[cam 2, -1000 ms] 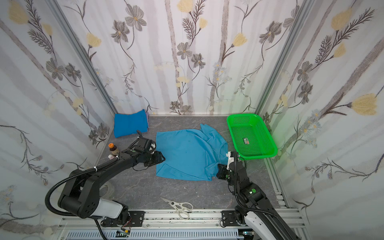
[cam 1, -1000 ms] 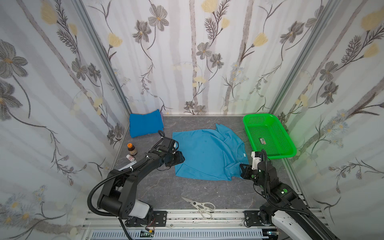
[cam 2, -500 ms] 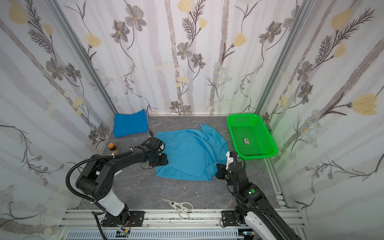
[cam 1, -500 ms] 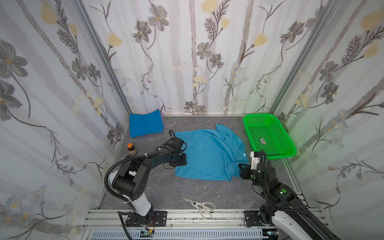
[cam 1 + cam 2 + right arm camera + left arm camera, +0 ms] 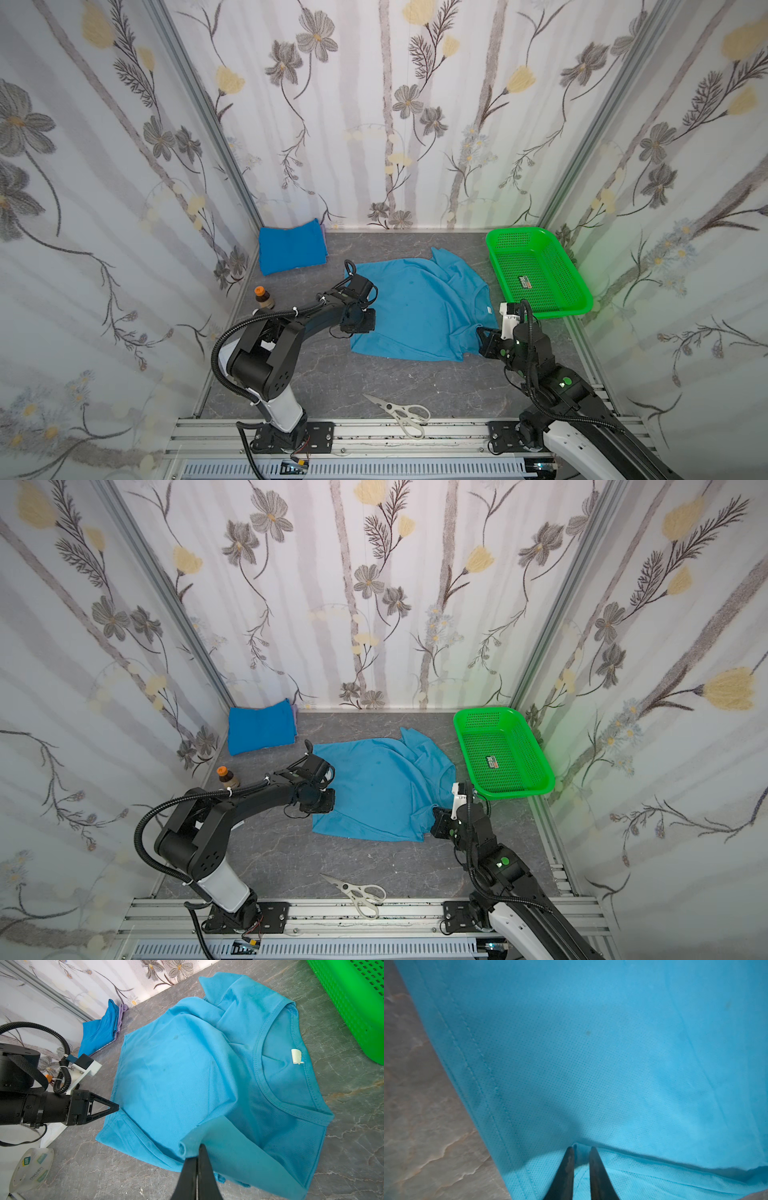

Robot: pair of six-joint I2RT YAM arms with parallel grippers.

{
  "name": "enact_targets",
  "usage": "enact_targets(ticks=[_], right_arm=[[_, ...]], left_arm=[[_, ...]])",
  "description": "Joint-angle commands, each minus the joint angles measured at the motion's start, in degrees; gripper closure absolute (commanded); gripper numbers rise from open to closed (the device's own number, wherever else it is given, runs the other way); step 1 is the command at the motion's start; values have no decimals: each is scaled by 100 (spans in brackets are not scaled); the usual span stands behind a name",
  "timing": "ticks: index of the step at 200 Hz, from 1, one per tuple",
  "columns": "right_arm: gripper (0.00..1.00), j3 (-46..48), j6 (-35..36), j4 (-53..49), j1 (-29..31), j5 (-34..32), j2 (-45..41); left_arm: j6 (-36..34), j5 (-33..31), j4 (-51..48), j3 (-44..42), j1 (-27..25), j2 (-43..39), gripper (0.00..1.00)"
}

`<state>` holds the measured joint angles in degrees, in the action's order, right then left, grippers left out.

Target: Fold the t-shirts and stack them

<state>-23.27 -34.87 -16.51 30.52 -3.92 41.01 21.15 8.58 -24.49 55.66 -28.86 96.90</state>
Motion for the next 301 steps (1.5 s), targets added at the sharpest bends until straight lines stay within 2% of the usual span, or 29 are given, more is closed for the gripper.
enact_targets(ticks=[1, 17, 34, 48, 72, 93, 129, 180, 230, 238, 255, 272, 301], right_arm=[[100, -54, 22, 265, 15, 75, -2], [100, -53, 23, 276, 15, 78, 1], [100, -64, 25, 289, 8, 115, 12], [100, -89, 28, 258, 7, 128, 4], [100, -86, 41, 203, 11, 103, -55], [100, -90, 32, 183, 10, 76, -93], [100, -90, 37, 199, 15, 97, -76], [100, -206, 236, 339, 7, 168, 157], [100, -765, 788, 374, -19, 204, 602], [100, -868, 830, 325, -24, 273, 724], [100, -956, 833, 259, -16, 407, 872], [100, -854, 760, 342, -14, 484, 821], [100, -682, 710, 405, -12, 512, 630]], left_arm=[[-34, -96, -152, 29, -23, -62, 85], [-47, -109, -161, 15, -28, -62, 85], [-41, -94, -158, 19, -25, -15, 80], [-32, -121, -167, 40, -25, 44, 67], [-42, -95, -153, 45, -30, 72, 66], [-40, -63, -146, 49, -40, 46, 73], [-41, 8, -193, 59, -57, -3, 100], [-112, -206, -616, 318, -36, -681, 100], [-162, 107, -814, 586, 69, -1145, 100], [-142, 96, -883, 587, 110, -1031, 86], [-44, 394, -1013, 577, 231, -495, 75], [53, 397, -856, 482, 179, -106, 69], [84, 296, -540, 331, 98, 66, 59]])
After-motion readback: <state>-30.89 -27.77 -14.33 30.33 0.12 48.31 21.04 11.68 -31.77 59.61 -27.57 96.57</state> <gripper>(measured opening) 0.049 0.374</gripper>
